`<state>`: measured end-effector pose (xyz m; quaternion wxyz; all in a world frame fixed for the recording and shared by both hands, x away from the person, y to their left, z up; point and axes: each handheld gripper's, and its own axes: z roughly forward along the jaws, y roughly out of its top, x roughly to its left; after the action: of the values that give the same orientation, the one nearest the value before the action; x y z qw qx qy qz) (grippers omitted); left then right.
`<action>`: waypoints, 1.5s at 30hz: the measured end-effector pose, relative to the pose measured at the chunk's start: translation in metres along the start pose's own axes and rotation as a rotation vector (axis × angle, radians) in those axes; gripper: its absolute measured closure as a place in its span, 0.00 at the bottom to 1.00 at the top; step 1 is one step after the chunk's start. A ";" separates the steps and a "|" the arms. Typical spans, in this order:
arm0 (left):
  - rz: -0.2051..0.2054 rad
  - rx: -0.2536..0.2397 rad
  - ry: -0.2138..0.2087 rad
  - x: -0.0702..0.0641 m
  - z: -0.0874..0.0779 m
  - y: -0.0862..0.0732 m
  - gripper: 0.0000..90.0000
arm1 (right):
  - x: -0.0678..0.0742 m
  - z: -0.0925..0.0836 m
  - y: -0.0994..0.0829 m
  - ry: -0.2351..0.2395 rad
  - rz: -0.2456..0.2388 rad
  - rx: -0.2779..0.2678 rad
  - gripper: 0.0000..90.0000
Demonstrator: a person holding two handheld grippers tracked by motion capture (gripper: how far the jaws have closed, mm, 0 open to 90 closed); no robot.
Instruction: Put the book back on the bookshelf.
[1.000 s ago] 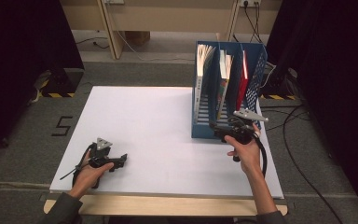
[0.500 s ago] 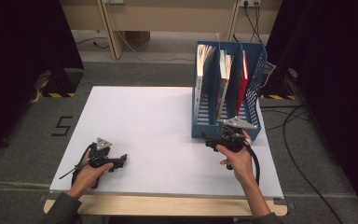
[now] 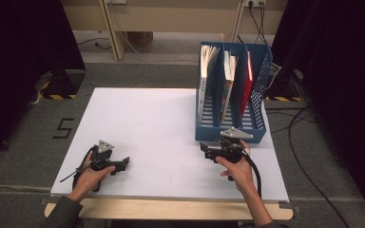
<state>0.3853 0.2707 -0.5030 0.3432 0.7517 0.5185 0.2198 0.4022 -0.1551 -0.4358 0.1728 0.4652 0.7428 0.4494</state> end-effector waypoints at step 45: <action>0.003 0.001 -0.005 0.000 0.000 0.000 0.13 | 0.023 0.008 -0.069 -0.027 -0.205 0.233 0.18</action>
<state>0.3851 0.2711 -0.5029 0.3439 0.7531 0.5166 0.2184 0.3592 -0.1428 -0.4934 0.1725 0.4097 0.8312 0.3339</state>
